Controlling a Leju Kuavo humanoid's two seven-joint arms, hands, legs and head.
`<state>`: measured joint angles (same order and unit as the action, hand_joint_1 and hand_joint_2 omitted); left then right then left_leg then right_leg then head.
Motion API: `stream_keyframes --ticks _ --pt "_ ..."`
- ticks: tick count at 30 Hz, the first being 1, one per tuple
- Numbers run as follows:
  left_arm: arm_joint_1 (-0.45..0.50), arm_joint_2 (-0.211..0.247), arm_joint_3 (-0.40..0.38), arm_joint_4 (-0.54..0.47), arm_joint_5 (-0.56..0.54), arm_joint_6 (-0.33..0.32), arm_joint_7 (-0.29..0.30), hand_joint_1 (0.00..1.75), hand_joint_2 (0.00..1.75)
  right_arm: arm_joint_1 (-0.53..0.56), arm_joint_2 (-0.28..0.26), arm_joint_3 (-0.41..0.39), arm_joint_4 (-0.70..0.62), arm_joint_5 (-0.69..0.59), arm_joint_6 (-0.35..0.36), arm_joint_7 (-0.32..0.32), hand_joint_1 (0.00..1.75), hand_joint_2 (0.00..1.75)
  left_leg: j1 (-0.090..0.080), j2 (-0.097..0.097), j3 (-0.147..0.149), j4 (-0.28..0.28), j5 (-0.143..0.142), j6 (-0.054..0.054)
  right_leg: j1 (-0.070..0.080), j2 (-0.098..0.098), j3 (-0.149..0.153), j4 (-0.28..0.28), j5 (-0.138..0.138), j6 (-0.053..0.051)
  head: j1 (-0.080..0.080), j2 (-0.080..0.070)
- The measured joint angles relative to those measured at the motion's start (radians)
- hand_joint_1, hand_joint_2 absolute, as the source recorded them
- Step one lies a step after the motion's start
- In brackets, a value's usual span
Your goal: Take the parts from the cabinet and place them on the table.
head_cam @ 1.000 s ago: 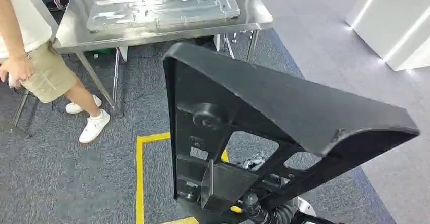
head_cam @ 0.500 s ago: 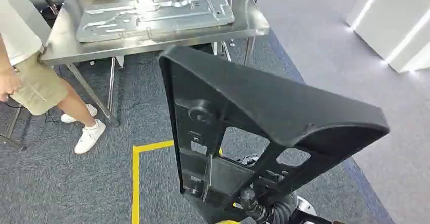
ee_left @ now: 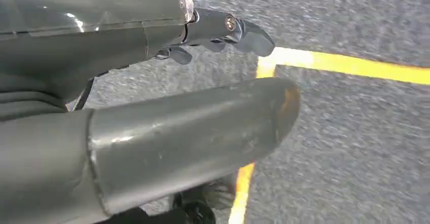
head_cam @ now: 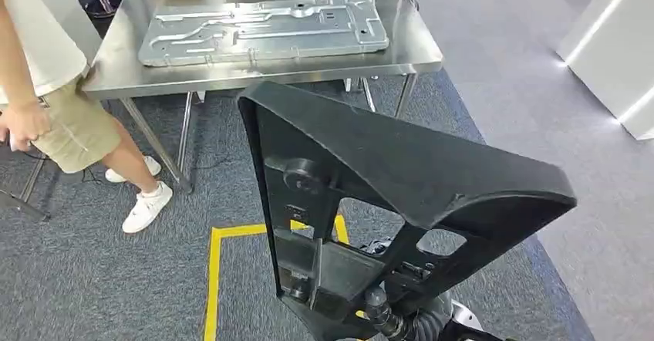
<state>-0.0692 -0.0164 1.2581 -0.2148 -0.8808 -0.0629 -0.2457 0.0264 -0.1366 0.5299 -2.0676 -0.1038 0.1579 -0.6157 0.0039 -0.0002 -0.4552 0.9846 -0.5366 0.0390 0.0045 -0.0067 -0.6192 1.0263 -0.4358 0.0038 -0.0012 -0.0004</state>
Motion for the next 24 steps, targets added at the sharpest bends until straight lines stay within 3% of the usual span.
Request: stream_keyframes --ticks 3,5,6,8,9,10,11,12,13,14,15,16,18,19,21,22,24 --pt "-0.001 0.000 0.000 0.000 -0.001 0.000 -0.001 0.00 0.00 0.000 -0.002 -0.002 -0.002 -0.002 0.000 0.001 1.75 1.75 -0.002 0.000 0.012 -0.007 0.004 -0.020 0.001 0.004 0.012 -0.021 -0.002 -0.021 0.002 0.000" --pt "-0.002 0.001 0.001 0.000 -0.002 0.000 -0.001 0.00 0.00 0.002 -0.002 -0.002 -0.002 -0.001 0.000 0.001 1.75 1.75 0.001 0.000 -0.010 0.046 0.004 -0.026 -0.006 0.005 0.041 -0.034 -0.004 -0.034 0.002 0.000" --pt "-0.004 0.000 0.000 0.000 -0.002 0.000 -0.002 0.00 0.00 0.002 -0.002 -0.003 -0.002 -0.002 0.000 0.001 1.75 1.75 0.002 0.000 -0.051 0.120 -0.001 -0.030 -0.006 0.005 0.050 -0.038 -0.009 -0.042 0.001 0.000" --pt "-0.002 0.000 0.001 0.000 -0.002 0.000 -0.003 0.00 0.00 0.002 -0.002 -0.003 -0.002 -0.002 0.001 0.001 1.75 1.75 0.006 0.000 -0.148 0.258 -0.063 -0.041 -0.006 0.006 0.061 -0.038 -0.024 -0.045 0.001 0.000" --pt "0.000 0.000 0.001 0.000 -0.002 0.000 -0.003 0.00 0.00 0.003 -0.002 -0.003 -0.002 -0.002 0.001 0.001 1.75 1.75 0.007 0.000 -0.187 0.302 -0.105 -0.043 -0.006 0.007 0.069 -0.037 -0.033 -0.045 0.001 0.000" --pt "0.003 0.000 0.001 0.000 -0.002 0.000 -0.003 0.00 0.00 0.005 -0.002 -0.003 -0.002 -0.002 0.001 0.001 1.75 1.75 0.008 0.000 -0.210 0.312 -0.121 -0.046 -0.007 0.010 0.079 -0.037 -0.041 -0.044 0.001 0.000" --pt "0.004 0.000 0.001 0.000 -0.002 0.000 -0.003 0.00 0.00 0.005 -0.002 -0.003 -0.002 -0.002 0.001 0.001 1.75 1.75 0.009 0.000 -0.214 0.285 -0.110 -0.047 -0.007 0.012 0.093 -0.037 -0.052 -0.041 0.001 0.000" --pt "0.005 0.000 0.001 0.000 -0.002 0.000 -0.003 0.00 0.00 0.005 -0.002 -0.003 -0.002 -0.002 0.001 0.002 1.75 1.75 0.009 0.000 -0.203 0.226 -0.070 -0.044 -0.008 0.012 0.109 -0.037 -0.063 -0.039 0.001 0.000" --pt "0.005 0.000 0.001 0.000 -0.002 0.000 -0.003 0.00 0.00 0.005 -0.002 -0.003 -0.002 -0.002 0.001 0.002 1.75 1.75 0.009 0.000 -0.183 0.151 -0.012 -0.040 -0.008 0.012 0.125 -0.037 -0.074 -0.036 0.001 0.000" --pt "0.007 0.001 0.001 0.000 -0.002 0.000 -0.003 0.00 0.00 0.005 -0.002 -0.003 -0.002 -0.002 -0.001 0.001 1.75 1.75 0.009 0.000 -0.163 0.069 0.069 -0.034 -0.008 0.011 0.137 -0.037 -0.086 -0.031 0.001 0.000" --pt "0.010 0.001 0.001 0.000 -0.002 0.000 -0.003 0.00 0.00 0.004 -0.002 -0.003 -0.001 0.003 -0.002 0.001 1.75 1.75 0.003 0.001 -0.165 0.037 0.112 -0.028 -0.005 0.011 0.148 -0.031 -0.096 -0.025 0.002 0.000" --pt "0.007 0.001 0.001 0.000 -0.003 0.000 -0.002 0.00 0.00 0.005 -0.002 -0.004 0.000 0.011 -0.002 0.002 1.75 1.75 0.001 0.004 -0.162 0.038 0.078 -0.021 -0.004 0.015 0.144 -0.034 -0.103 -0.017 0.002 0.000" --pt "0.009 0.000 0.001 0.000 -0.003 0.000 -0.003 0.00 0.00 0.005 -0.002 -0.005 -0.001 0.024 -0.001 0.005 1.75 1.75 0.003 -0.002 -0.156 0.031 0.088 -0.007 -0.005 0.013 0.157 -0.025 -0.104 -0.004 0.002 0.000" --pt "0.008 0.000 0.001 0.000 -0.004 0.000 -0.004 0.00 0.00 0.003 -0.003 -0.005 -0.002 0.027 -0.001 0.004 1.75 1.75 0.004 -0.009 -0.136 0.030 0.087 0.001 -0.003 0.011 0.165 -0.024 -0.106 0.001 0.002 0.000" --pt "0.005 0.000 0.001 0.000 -0.005 0.000 -0.004 0.00 0.00 -0.001 -0.003 -0.005 -0.002 0.039 -0.009 0.004 1.75 1.75 0.007 -0.012 -0.117 0.022 0.082 0.013 -0.008 0.009 0.137 0.050 -0.123 0.010 0.002 0.000" --pt "0.004 0.000 0.001 0.000 -0.005 0.000 -0.004 0.00 0.00 -0.002 -0.003 -0.005 -0.002 0.041 -0.011 0.004 1.75 1.75 0.007 -0.013 -0.113 0.022 0.078 0.019 -0.009 0.010 0.093 0.119 -0.145 0.013 0.002 0.000" --pt "0.006 0.000 0.001 0.000 -0.005 0.000 -0.005 0.00 0.00 0.001 -0.003 -0.005 -0.002 0.034 -0.015 0.002 1.75 1.75 0.006 -0.017 -0.103 0.022 0.063 0.020 -0.012 0.010 -0.009 0.253 -0.215 0.019 0.002 0.000"
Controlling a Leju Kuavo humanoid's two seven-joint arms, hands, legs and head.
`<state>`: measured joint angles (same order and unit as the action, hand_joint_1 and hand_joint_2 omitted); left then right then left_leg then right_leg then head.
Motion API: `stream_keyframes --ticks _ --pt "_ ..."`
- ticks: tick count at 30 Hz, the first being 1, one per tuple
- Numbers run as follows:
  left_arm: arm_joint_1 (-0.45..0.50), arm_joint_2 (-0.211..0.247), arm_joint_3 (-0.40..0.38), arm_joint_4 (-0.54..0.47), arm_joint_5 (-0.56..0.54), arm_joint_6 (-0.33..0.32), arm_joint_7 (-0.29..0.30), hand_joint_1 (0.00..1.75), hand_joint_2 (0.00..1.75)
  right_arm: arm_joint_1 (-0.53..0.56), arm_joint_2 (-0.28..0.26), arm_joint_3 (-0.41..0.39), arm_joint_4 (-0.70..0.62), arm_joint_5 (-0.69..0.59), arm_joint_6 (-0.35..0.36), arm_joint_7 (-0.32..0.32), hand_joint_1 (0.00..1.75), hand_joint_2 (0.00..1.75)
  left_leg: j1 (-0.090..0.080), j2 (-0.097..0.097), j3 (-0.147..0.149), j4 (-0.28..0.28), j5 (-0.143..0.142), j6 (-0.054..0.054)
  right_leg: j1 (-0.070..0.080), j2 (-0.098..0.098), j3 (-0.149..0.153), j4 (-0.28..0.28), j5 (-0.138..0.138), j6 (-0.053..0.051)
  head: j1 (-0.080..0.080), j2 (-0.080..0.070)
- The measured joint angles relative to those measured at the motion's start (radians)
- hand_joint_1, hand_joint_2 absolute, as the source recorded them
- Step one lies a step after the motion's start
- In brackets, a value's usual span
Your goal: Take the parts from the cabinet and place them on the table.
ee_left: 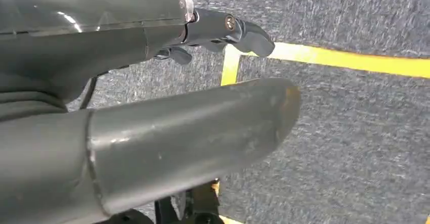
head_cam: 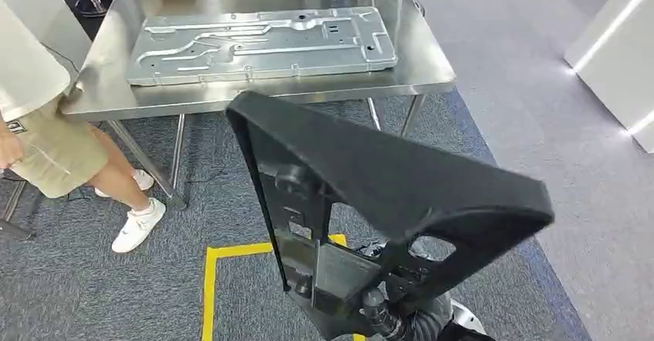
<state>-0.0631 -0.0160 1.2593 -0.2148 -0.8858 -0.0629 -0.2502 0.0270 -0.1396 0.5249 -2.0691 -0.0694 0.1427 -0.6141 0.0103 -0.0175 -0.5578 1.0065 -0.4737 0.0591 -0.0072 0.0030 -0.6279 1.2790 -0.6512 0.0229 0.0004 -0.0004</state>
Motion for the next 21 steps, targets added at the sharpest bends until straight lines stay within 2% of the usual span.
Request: stream_keyframes --ticks 1,2,3,4,5,6,7,8,9,10,11,12,13,15,16,17,18,20,21 --pt "0.002 0.000 0.000 0.000 0.000 0.000 0.000 0.00 0.00 0.001 0.000 0.000 0.000 -0.006 -0.001 -0.002 1.75 1.75 0.000 -0.002 0.009 0.000 -0.009 -0.001 0.000 0.000 -0.033 0.024 -0.020 0.002 0.000 0.000" --pt "0.003 0.000 0.000 0.000 0.000 0.000 0.000 0.00 0.00 0.002 0.000 0.000 0.000 -0.010 -0.002 -0.003 1.75 1.75 0.000 -0.005 0.021 0.000 -0.018 -0.001 -0.001 0.000 -0.045 0.009 -0.012 0.002 0.000 0.000" --pt "0.003 0.000 0.000 0.000 0.000 0.000 0.000 0.00 0.00 0.002 0.000 0.000 0.000 -0.012 -0.002 -0.003 1.75 1.75 0.000 -0.008 0.037 0.000 -0.030 -0.004 -0.001 0.000 -0.041 -0.042 0.023 0.000 0.000 0.000" --pt "0.002 0.000 0.000 0.000 0.000 0.000 0.000 0.00 0.00 0.003 0.000 -0.001 0.000 -0.012 -0.002 -0.004 1.75 1.75 0.000 -0.009 0.054 -0.001 -0.041 -0.007 0.001 0.000 -0.025 -0.113 0.081 -0.005 0.000 0.000" --pt "0.002 0.000 0.000 0.000 0.000 0.000 -0.001 0.00 0.00 0.003 0.000 -0.001 0.000 -0.013 -0.002 -0.005 1.75 1.75 -0.001 -0.009 0.071 -0.002 -0.053 -0.010 0.005 0.001 -0.009 -0.194 0.160 -0.014 0.000 0.000" --pt "0.002 -0.005 0.001 0.000 0.000 0.000 -0.001 0.00 0.00 0.005 0.000 -0.001 0.000 -0.014 -0.002 -0.006 1.75 1.75 -0.001 -0.011 0.075 -0.003 -0.061 -0.014 0.013 0.004 -0.010 -0.244 0.233 -0.025 0.000 0.000" --pt "0.001 -0.005 0.002 0.000 0.000 0.000 -0.001 0.00 0.00 0.006 0.000 -0.002 -0.001 -0.015 -0.002 -0.007 1.75 1.75 -0.001 -0.016 0.080 -0.009 -0.068 -0.022 0.016 0.006 -0.004 -0.251 0.212 -0.031 0.002 0.000" --pt "0.000 -0.005 0.002 0.000 0.000 0.000 -0.001 0.00 0.00 0.007 0.000 -0.002 -0.002 -0.015 -0.003 -0.007 1.75 1.75 0.000 -0.016 0.083 -0.019 -0.075 -0.029 0.019 0.003 0.001 -0.254 0.214 -0.036 0.001 0.000" --pt "0.001 -0.005 0.001 0.000 0.000 0.000 -0.001 0.00 0.00 0.008 0.000 -0.002 -0.003 -0.015 -0.002 -0.007 1.75 1.75 -0.001 -0.013 0.095 -0.008 -0.064 -0.035 0.020 0.005 0.005 -0.267 0.217 -0.044 0.001 0.000" --pt "0.000 -0.005 0.002 0.000 0.000 0.000 -0.002 0.00 0.00 0.008 0.000 -0.002 -0.005 -0.015 -0.002 -0.007 1.75 1.75 -0.003 -0.012 0.106 -0.013 -0.060 -0.043 0.015 0.005 0.019 -0.273 0.215 -0.050 0.001 0.000" --pt "0.000 -0.005 0.002 0.000 0.000 0.000 -0.001 0.00 0.00 0.009 0.001 -0.002 -0.007 -0.015 -0.002 -0.007 1.75 1.75 -0.002 -0.009 0.103 -0.003 -0.068 -0.044 0.005 0.004 0.041 -0.287 0.216 -0.053 0.002 0.000" --pt "-0.002 -0.006 0.001 0.000 0.000 0.000 -0.002 0.00 0.00 0.008 0.000 -0.002 -0.009 -0.015 -0.002 -0.008 1.75 1.75 -0.002 0.000 0.091 0.041 -0.076 -0.048 0.004 0.002 0.058 -0.294 0.211 -0.059 0.001 0.000" --pt "-0.005 -0.007 0.002 0.000 0.000 0.000 -0.002 0.00 0.00 0.007 0.001 -0.002 -0.010 -0.015 -0.002 -0.009 1.75 1.75 0.000 0.003 0.051 0.108 -0.099 -0.052 0.003 -0.001 0.066 -0.296 0.205 -0.063 0.000 0.000" --pt "-0.006 -0.005 0.002 0.000 0.000 0.000 -0.002 0.00 0.00 0.009 0.001 -0.002 -0.011 -0.015 -0.002 -0.008 1.75 1.75 0.003 0.007 -0.038 0.237 -0.165 -0.065 0.003 -0.002 0.075 -0.296 0.192 -0.062 0.000 0.000" --pt "-0.004 -0.005 0.002 0.000 0.000 0.000 -0.002 0.00 0.00 0.010 0.001 -0.002 -0.011 -0.015 -0.002 -0.008 1.75 1.75 0.004 0.010 -0.079 0.281 -0.195 -0.065 0.003 -0.002 0.082 -0.296 0.183 -0.061 0.000 0.000" --pt "-0.002 -0.005 0.002 0.000 0.000 0.000 -0.002 0.00 0.00 0.010 0.001 -0.002 -0.011 -0.015 -0.002 -0.008 1.75 1.75 0.005 0.011 -0.097 0.281 -0.192 -0.065 0.002 -0.001 0.092 -0.295 0.175 -0.059 0.000 0.000" --pt "0.000 -0.005 0.002 0.000 0.000 0.000 -0.002 0.00 0.00 0.010 0.001 -0.002 -0.011 -0.015 -0.002 -0.008 1.75 1.75 0.006 0.011 -0.094 0.238 -0.156 -0.064 0.002 -0.001 0.106 -0.295 0.164 -0.056 0.000 0.000" --pt "0.001 -0.005 0.002 0.000 0.001 0.000 -0.002 0.00 0.00 0.010 0.001 -0.002 -0.011 -0.015 -0.002 -0.008 1.75 1.75 0.007 0.013 -0.055 0.084 -0.033 -0.064 0.001 -0.003 0.136 -0.292 0.141 -0.048 0.000 0.000" --pt "0.003 -0.005 0.002 0.000 0.003 0.000 -0.002 0.00 0.00 0.010 0.001 -0.002 -0.011 -0.015 -0.002 -0.008 1.75 1.75 0.007 0.018 -0.046 0.015 0.042 -0.058 0.001 -0.004 0.142 -0.292 0.129 -0.042 0.001 0.000"
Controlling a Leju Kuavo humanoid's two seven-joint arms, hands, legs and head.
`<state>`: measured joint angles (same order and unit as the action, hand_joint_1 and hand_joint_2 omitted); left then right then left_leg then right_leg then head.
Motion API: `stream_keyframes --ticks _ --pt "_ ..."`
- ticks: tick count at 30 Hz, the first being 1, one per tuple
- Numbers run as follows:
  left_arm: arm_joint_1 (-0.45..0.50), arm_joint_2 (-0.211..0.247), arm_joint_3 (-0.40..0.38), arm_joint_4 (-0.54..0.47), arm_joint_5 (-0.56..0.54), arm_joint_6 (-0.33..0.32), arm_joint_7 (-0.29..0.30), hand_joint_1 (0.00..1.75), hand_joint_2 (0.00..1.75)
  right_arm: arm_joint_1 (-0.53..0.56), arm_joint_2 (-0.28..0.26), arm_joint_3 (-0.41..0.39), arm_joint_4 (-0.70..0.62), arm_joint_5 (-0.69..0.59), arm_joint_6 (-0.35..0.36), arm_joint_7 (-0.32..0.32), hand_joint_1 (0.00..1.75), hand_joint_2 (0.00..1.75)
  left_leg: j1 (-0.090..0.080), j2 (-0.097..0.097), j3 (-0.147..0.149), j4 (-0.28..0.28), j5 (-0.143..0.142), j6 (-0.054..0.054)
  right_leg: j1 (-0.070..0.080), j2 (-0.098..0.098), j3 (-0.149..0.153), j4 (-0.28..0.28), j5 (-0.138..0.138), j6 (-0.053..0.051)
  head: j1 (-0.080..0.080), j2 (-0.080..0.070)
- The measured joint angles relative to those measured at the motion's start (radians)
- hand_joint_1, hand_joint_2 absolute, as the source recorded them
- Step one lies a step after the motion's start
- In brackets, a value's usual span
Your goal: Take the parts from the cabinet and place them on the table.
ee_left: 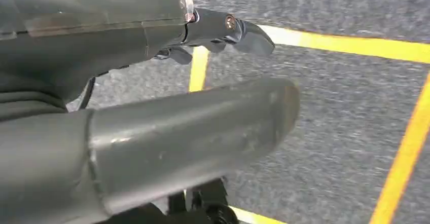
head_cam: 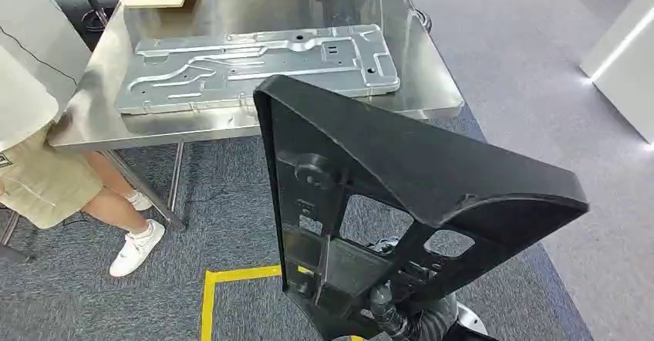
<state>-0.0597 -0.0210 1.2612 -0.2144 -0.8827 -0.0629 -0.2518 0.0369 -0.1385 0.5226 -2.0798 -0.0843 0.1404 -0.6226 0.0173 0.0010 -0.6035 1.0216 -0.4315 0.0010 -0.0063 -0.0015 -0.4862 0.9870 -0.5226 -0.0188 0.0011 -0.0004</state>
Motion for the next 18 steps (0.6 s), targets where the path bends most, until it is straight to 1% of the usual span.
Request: stream_keyframes --ticks 1,2,3,4,5,6,7,8,9,10,11,12,13,14,15,16,17,18 --pt "0.000 0.000 0.001 0.000 0.000 0.000 0.000 0.00 0.00 0.000 0.000 0.000 0.001 0.000 0.000 0.000 1.75 1.75 -0.009 0.001 -0.004 0.003 -0.027 0.003 0.003 0.001 0.008 0.007 -0.007 0.007 0.000 0.000" --pt "-0.001 0.000 0.001 0.000 0.000 0.000 0.000 0.00 0.00 -0.002 0.000 0.000 0.000 0.000 0.000 0.000 1.75 1.75 -0.011 0.000 0.003 0.004 -0.023 0.017 0.003 0.002 0.002 0.005 -0.012 0.014 0.000 0.000" --pt "0.001 0.000 0.002 0.000 0.000 0.000 0.000 0.00 0.00 -0.001 0.000 0.000 0.000 0.000 0.000 0.000 1.75 1.75 -0.011 -0.002 0.000 0.001 -0.017 0.024 0.003 0.002 0.008 0.008 -0.013 0.020 0.000 0.000" --pt "0.002 0.000 0.003 0.000 0.000 0.000 0.000 0.00 0.00 -0.001 0.000 0.000 0.000 0.000 0.001 0.000 1.75 1.75 -0.010 -0.002 0.005 -0.001 -0.021 0.032 0.005 0.001 0.011 0.007 -0.012 0.024 0.000 0.000" --pt "0.000 0.000 0.003 0.000 0.000 0.000 0.000 0.00 0.00 -0.002 0.000 0.000 -0.001 0.000 0.000 0.000 1.75 1.75 -0.006 -0.006 0.018 -0.009 -0.018 0.037 0.003 0.002 0.008 0.019 -0.013 0.029 -0.001 0.000" --pt "0.000 0.000 0.003 0.000 0.000 0.000 -0.001 0.00 0.00 -0.002 0.000 0.000 -0.001 0.000 0.000 0.000 1.75 1.75 -0.005 -0.006 0.029 -0.013 -0.021 0.042 0.000 0.002 -0.007 0.059 -0.012 0.032 0.000 0.000" --pt "-0.002 0.000 0.004 0.000 0.000 -0.001 -0.001 0.00 0.00 -0.003 0.000 0.000 -0.002 0.000 0.000 -0.002 1.75 1.75 -0.006 -0.006 0.035 -0.016 -0.026 0.048 -0.001 0.002 -0.044 0.121 -0.023 0.035 0.000 0.000" --pt "-0.002 0.000 0.004 0.000 0.000 -0.001 -0.001 0.00 0.00 -0.003 0.000 0.000 -0.003 0.000 0.000 -0.002 1.75 1.75 -0.007 -0.006 0.039 -0.016 -0.032 0.052 -0.001 0.002 -0.095 0.197 -0.051 0.040 0.000 0.000" --pt "-0.003 0.000 0.004 0.000 0.000 -0.002 -0.002 0.00 0.00 -0.002 0.000 0.000 -0.003 0.000 0.000 -0.002 1.75 1.75 -0.008 -0.006 0.045 -0.016 -0.039 0.055 -0.001 0.002 -0.145 0.264 -0.085 0.044 0.000 0.000" --pt "-0.002 0.000 0.005 0.000 0.000 -0.002 -0.002 0.00 0.00 -0.001 0.000 0.000 -0.003 0.001 0.000 -0.002 1.75 1.75 -0.009 -0.007 0.052 -0.015 -0.046 0.055 -0.001 0.002 -0.186 0.310 -0.117 0.045 0.000 0.000" --pt "-0.002 0.000 0.005 0.000 0.000 -0.003 -0.002 0.00 0.00 -0.001 0.000 0.000 -0.003 0.001 0.000 -0.002 1.75 1.75 -0.011 -0.009 0.062 -0.015 -0.054 0.055 0.000 0.002 -0.209 0.318 -0.120 0.043 0.000 0.000" --pt "-0.002 0.000 0.005 0.000 0.000 -0.003 -0.002 0.00 0.00 -0.001 0.000 0.000 -0.003 0.002 0.000 -0.002 1.75 1.75 -0.012 -0.010 0.074 -0.015 -0.063 0.055 0.000 0.002 -0.211 0.291 -0.095 0.039 0.000 0.000" --pt "-0.002 0.000 0.005 0.000 0.000 -0.003 -0.002 0.00 0.00 -0.001 0.000 0.000 -0.004 0.003 -0.001 -0.003 1.75 1.75 -0.016 -0.012 0.088 -0.016 -0.072 0.054 0.003 0.002 -0.198 0.233 -0.049 0.032 0.000 0.000" --pt "-0.002 0.000 0.005 0.000 0.000 -0.003 -0.003 0.00 0.00 -0.001 0.000 0.000 -0.006 0.003 -0.001 -0.003 1.75 1.75 -0.019 -0.013 0.105 -0.017 -0.083 0.053 0.007 0.002 -0.171 0.147 0.017 0.020 0.000 0.000" --pt "-0.002 -0.003 0.005 0.000 0.000 -0.005 -0.003 0.00 0.00 -0.002 0.000 0.000 -0.008 0.003 -0.001 -0.003 1.75 1.75 -0.017 -0.014 0.107 -0.021 -0.093 0.052 0.016 0.002 -0.145 0.060 0.092 -0.002 0.000 0.000" --pt "-0.004 -0.010 0.005 0.001 0.000 -0.006 -0.003 0.00 0.00 0.000 0.000 0.000 -0.008 0.003 -0.001 -0.006 1.75 1.75 -0.021 -0.016 0.128 -0.020 -0.100 0.046 0.023 0.006 -0.148 0.057 0.085 -0.009 -0.002 0.000" --pt "-0.006 -0.010 0.005 0.001 0.000 -0.006 -0.003 0.00 0.00 -0.002 0.000 0.000 -0.010 0.004 -0.001 -0.005 1.75 1.75 -0.017 -0.019 0.124 -0.025 -0.105 0.039 0.026 0.011 -0.144 0.039 0.069 -0.013 0.003 0.000" --pt "-0.007 -0.009 0.005 0.001 0.000 -0.006 -0.003 0.00 0.00 -0.001 0.000 0.000 -0.013 0.005 -0.001 -0.005 1.75 1.75 -0.016 -0.019 0.127 -0.031 -0.108 0.033 0.028 0.009 -0.140 0.035 0.085 -0.019 0.002 0.000"
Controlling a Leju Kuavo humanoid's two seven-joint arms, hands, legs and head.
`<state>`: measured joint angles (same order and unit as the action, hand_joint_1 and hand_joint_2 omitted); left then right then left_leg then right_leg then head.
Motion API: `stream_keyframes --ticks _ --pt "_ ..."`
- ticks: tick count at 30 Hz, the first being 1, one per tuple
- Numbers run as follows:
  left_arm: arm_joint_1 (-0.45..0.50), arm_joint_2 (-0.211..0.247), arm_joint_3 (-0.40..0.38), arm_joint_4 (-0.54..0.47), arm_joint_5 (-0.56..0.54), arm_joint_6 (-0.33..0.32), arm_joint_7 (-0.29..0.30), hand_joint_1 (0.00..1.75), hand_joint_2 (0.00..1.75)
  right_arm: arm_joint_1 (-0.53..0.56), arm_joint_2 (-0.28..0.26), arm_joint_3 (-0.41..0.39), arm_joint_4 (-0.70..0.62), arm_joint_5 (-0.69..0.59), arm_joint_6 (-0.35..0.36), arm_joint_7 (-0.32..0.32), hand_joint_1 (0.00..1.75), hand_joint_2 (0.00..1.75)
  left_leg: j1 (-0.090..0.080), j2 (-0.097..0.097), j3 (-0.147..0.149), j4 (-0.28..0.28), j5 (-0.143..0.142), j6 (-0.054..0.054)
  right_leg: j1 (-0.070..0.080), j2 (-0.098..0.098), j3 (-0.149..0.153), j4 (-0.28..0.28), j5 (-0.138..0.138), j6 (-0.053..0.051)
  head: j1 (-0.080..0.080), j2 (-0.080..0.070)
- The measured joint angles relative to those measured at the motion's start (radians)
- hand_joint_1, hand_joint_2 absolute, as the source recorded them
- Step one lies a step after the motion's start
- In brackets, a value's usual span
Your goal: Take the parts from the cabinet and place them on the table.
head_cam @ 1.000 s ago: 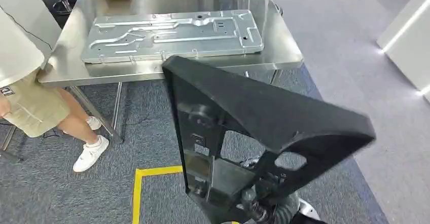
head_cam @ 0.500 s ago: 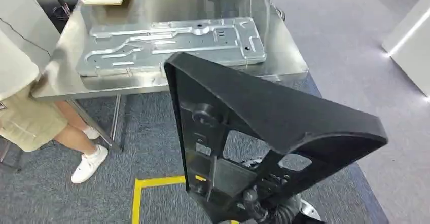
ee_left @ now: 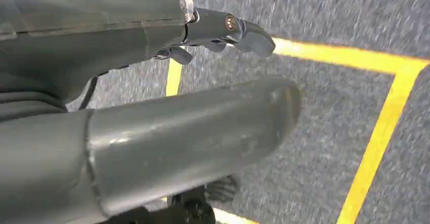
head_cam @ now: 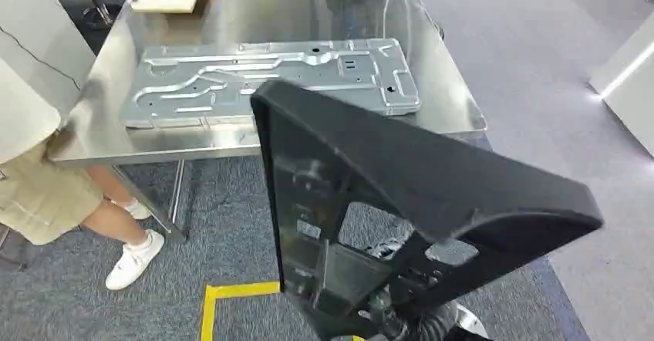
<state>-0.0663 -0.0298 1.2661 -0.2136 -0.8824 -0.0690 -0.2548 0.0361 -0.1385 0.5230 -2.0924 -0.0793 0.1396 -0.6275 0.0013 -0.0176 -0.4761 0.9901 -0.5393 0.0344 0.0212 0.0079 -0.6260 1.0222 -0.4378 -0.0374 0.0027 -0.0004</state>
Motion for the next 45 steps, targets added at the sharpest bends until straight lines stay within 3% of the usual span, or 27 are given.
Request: stream_keyframes --ticks 1,3,5,7,8,9,10,12,13,14,17,19,23,25,27,28,29,32,33,34,35,38,39,40,43,44,45 --pt "0.000 0.000 0.000 0.000 0.000 -0.001 -0.001 0.00 0.00 0.000 0.000 0.000 -0.002 0.000 0.000 0.000 1.75 1.75 -0.001 0.001 0.009 0.014 0.011 -0.005 0.001 0.000 0.006 -0.008 0.000 -0.002 0.000 0.000" --pt "-0.002 -0.001 0.000 0.000 0.000 -0.001 -0.002 0.00 0.00 0.000 0.001 0.000 -0.005 0.003 0.001 0.000 1.75 1.75 -0.002 0.007 0.012 0.035 -0.004 -0.015 -0.014 -0.002 0.043 -0.028 0.000 -0.008 0.000 0.000" --pt "-0.005 -0.001 0.000 0.000 0.000 -0.003 -0.002 0.00 0.00 -0.002 0.003 0.000 -0.005 0.005 0.001 0.000 1.75 1.75 0.003 0.009 -0.053 0.151 -0.037 -0.021 -0.016 -0.005 0.057 -0.031 -0.012 -0.015 0.000 0.000" --pt "-0.002 0.000 0.000 0.000 0.000 -0.002 -0.002 0.00 0.00 0.001 0.003 0.000 -0.004 0.008 -0.001 0.003 1.75 1.75 0.010 0.010 -0.143 0.278 -0.105 -0.035 -0.017 -0.006 0.068 -0.030 -0.028 -0.012 0.000 0.000" --pt "0.001 -0.001 0.001 0.000 0.000 -0.002 -0.002 0.00 0.00 0.001 0.003 0.000 -0.004 0.009 -0.002 0.004 1.75 1.75 0.013 0.010 -0.168 0.299 -0.105 -0.039 -0.019 -0.004 0.076 -0.029 -0.036 -0.009 -0.001 0.000" --pt "0.004 -0.001 0.001 0.000 0.000 -0.002 -0.001 0.00 0.00 0.002 0.003 0.000 -0.004 0.010 -0.003 0.005 1.75 1.75 0.016 0.010 -0.174 0.280 -0.076 -0.045 -0.022 -0.002 0.086 -0.027 -0.045 -0.004 -0.001 0.000" --pt "0.005 -0.001 0.001 0.000 0.000 -0.001 0.000 0.00 0.00 0.002 0.003 0.000 -0.004 0.010 -0.006 0.007 1.75 1.75 0.020 0.011 -0.161 0.221 -0.023 -0.050 -0.025 -0.002 0.099 -0.025 -0.056 0.002 0.000 0.000" --pt "0.006 -0.001 0.001 0.000 0.000 0.000 0.000 0.00 0.00 0.002 0.003 0.000 -0.004 0.013 -0.013 0.009 1.75 1.75 0.028 0.014 -0.111 0.047 0.099 -0.058 -0.031 -0.003 0.127 -0.021 -0.082 0.015 -0.001 0.000" --pt "0.005 -0.003 0.002 0.000 0.000 0.000 0.001 0.00 0.00 0.002 0.003 0.000 -0.003 0.013 -0.014 0.010 1.75 1.75 0.021 0.013 -0.115 0.055 0.082 -0.056 -0.031 -0.002 0.132 -0.023 -0.086 0.022 0.000 0.000" --pt "0.003 -0.003 0.002 0.000 0.000 0.000 0.001 0.00 0.00 0.001 0.003 0.000 -0.002 0.013 -0.016 0.010 1.75 1.75 0.014 0.015 -0.109 0.026 0.060 -0.044 -0.030 -0.002 0.122 -0.019 -0.088 0.027 -0.002 0.000" --pt "0.007 -0.003 0.005 0.000 0.000 0.000 0.002 0.00 0.00 0.004 0.004 0.001 -0.002 0.013 -0.016 0.013 1.75 1.75 0.016 0.012 -0.101 0.025 0.075 -0.019 -0.027 -0.002 0.136 -0.029 -0.091 0.044 -0.001 0.000" --pt "0.005 -0.004 0.007 0.000 0.000 0.000 0.000 0.00 0.00 0.003 0.004 0.001 -0.004 0.014 -0.017 0.013 1.75 1.75 0.021 0.012 -0.077 0.012 0.071 -0.005 -0.031 -0.003 0.110 0.040 -0.102 0.051 0.000 0.000" --pt "0.004 -0.004 0.011 0.000 -0.001 0.000 0.000 0.00 0.00 0.007 0.003 0.002 -0.004 0.014 -0.018 0.013 1.75 1.75 0.017 0.011 -0.054 0.012 0.045 0.004 -0.034 -0.003 -0.075 0.295 -0.197 0.060 -0.001 0.000" --pt "0.007 -0.004 0.015 0.000 -0.001 0.000 0.000 0.00 0.00 0.007 0.003 0.002 -0.004 0.014 -0.018 0.012 1.75 1.75 0.015 0.009 -0.028 0.012 0.026 0.002 -0.033 -0.003 -0.082 0.241 -0.131 0.053 -0.001 0.000" --pt "0.005 -0.004 0.015 0.000 -0.001 0.000 0.000 0.00 0.00 0.008 0.003 0.002 -0.004 0.014 -0.018 0.012 1.75 1.75 0.012 0.008 0.006 0.008 0.007 0.000 -0.025 -0.003 -0.027 0.078 -0.007 0.036 -0.001 0.000" --pt "0.005 -0.008 0.016 0.000 -0.001 0.000 0.000 0.00 0.00 0.007 0.003 0.002 -0.004 0.014 -0.018 0.012 1.75 1.75 0.015 0.007 0.013 0.001 0.000 -0.002 -0.019 -0.004 -0.012 0.013 0.036 0.023 0.000 0.000" --pt "0.003 -0.009 0.016 0.000 -0.001 0.000 0.000 0.00 0.00 0.007 0.003 0.002 -0.003 0.014 -0.019 0.013 1.75 1.75 0.014 0.003 0.015 -0.006 -0.004 -0.011 -0.013 -0.005 -0.012 0.013 0.001 0.018 -0.001 0.000" --pt "0.002 -0.009 0.016 0.000 -0.001 0.000 0.000 0.00 0.00 0.011 0.003 0.003 -0.005 0.014 -0.019 0.013 1.75 1.75 0.011 0.007 0.038 -0.008 0.008 -0.032 -0.009 0.000 0.007 -0.017 0.013 0.003 0.000 0.000" --pt "0.000 -0.009 0.016 0.000 -0.001 0.000 0.000 0.00 0.00 0.010 0.003 0.003 -0.006 0.014 -0.019 0.012 1.75 1.75 0.011 0.008 0.038 -0.001 -0.003 -0.035 -0.024 0.002 0.028 -0.030 0.014 0.002 0.001 0.000" --pt "0.000 -0.009 0.016 0.000 -0.001 0.000 0.000 0.00 0.00 0.010 0.003 0.003 -0.007 0.014 -0.019 0.012 1.75 1.75 0.013 0.010 0.032 0.032 -0.010 -0.038 -0.023 -0.001 0.045 -0.039 0.011 0.000 0.000 0.000" --pt "-0.004 -0.010 0.016 0.000 -0.005 -0.001 0.000 0.00 0.00 0.010 0.003 0.003 -0.007 0.014 -0.022 0.011 1.75 1.75 0.013 0.011 -0.004 0.096 -0.029 -0.038 -0.024 -0.002 0.051 -0.040 0.006 -0.006 0.000 0.000" --pt "-0.003 -0.006 0.016 0.000 -0.005 -0.001 -0.002 0.00 0.00 0.016 0.003 0.003 -0.008 0.016 -0.032 0.009 1.75 1.75 0.017 0.012 -0.139 0.279 -0.116 -0.053 -0.024 -0.003 0.064 -0.038 -0.013 -0.008 0.000 0.000" --pt "0.002 -0.006 0.016 0.000 -0.006 -0.001 -0.003 0.00 0.00 0.018 0.003 0.003 -0.008 0.018 -0.033 0.008 1.75 1.75 0.017 0.012 -0.162 0.288 -0.109 -0.053 -0.024 -0.001 0.073 -0.037 -0.021 -0.007 0.000 0.000" --pt "0.004 -0.006 0.017 0.000 -0.006 -0.001 -0.003 0.00 0.00 0.019 0.003 0.002 -0.008 0.019 -0.033 0.007 1.75 1.75 0.019 0.012 -0.161 0.256 -0.075 -0.051 -0.025 0.001 0.084 -0.036 -0.030 -0.004 0.000 0.000" --pt "0.005 -0.003 0.017 0.000 -0.006 -0.002 -0.005 0.00 0.00 0.022 0.003 0.003 -0.008 0.022 -0.034 0.005 1.75 1.75 0.021 0.014 -0.097 0.025 0.104 -0.046 -0.027 0.000 0.117 -0.034 -0.058 0.010 0.000 0.000" --pt "0.002 -0.004 0.017 0.000 -0.006 -0.002 -0.005 0.00 0.00 0.022 0.003 0.002 -0.008 0.023 -0.034 0.005 1.75 1.75 0.014 0.016 -0.098 0.016 0.058 -0.047 -0.024 0.001 0.123 -0.030 -0.063 0.017 0.000 0.000" --pt "0.002 -0.003 0.017 0.000 -0.006 -0.003 -0.006 0.00 0.00 0.021 0.003 0.003 -0.009 0.024 -0.034 0.003 1.75 1.75 0.013 0.017 -0.097 0.018 0.056 -0.036 -0.023 0.002 0.118 -0.031 -0.067 0.024 -0.001 0.000"
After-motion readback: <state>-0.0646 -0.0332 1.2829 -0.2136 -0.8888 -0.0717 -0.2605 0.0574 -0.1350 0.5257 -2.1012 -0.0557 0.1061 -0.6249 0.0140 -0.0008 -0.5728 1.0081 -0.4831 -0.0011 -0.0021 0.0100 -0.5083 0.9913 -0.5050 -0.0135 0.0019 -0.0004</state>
